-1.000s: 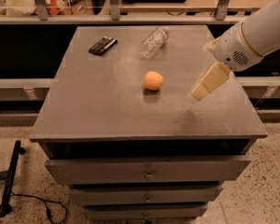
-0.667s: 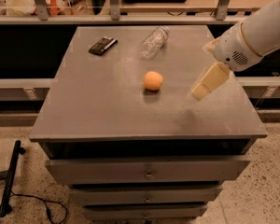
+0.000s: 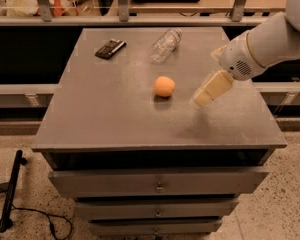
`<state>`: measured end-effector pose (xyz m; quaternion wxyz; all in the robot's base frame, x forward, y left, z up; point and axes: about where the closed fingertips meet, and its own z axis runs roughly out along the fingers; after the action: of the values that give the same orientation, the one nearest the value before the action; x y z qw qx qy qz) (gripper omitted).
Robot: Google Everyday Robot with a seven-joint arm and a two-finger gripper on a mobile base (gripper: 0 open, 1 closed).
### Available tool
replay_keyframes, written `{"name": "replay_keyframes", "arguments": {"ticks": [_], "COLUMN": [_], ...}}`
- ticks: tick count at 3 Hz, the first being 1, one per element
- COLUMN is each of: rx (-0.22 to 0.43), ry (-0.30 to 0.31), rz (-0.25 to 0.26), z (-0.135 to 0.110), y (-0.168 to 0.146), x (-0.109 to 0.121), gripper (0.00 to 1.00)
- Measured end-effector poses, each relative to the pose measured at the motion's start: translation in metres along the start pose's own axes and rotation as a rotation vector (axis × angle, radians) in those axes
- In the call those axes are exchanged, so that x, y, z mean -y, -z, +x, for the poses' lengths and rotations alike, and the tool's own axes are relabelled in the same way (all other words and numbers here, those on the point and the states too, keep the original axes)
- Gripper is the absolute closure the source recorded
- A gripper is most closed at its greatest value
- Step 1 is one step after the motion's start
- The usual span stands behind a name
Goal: Move orange near water bottle
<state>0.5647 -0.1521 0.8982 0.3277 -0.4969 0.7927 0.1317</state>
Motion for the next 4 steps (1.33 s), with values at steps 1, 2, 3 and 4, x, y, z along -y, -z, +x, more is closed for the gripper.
{"name": "replay_keyframes", "arguments": {"ticks": [1,2,3,4], "rx": [0.011,0.029,0.046,0.050], "ry": [0.007,0.039,0.079,0.092], "rz": [0.010,-0.019,-0.092,-0.148], "z": [-0.003,-0.015,-0.029,-0.035], "y": [-0.029,-0.052,-0.074,-0.090], "x": [0.014,0.025,0.023,0.015], "gripper": [0.00,0.00,0.00,0.00]}}
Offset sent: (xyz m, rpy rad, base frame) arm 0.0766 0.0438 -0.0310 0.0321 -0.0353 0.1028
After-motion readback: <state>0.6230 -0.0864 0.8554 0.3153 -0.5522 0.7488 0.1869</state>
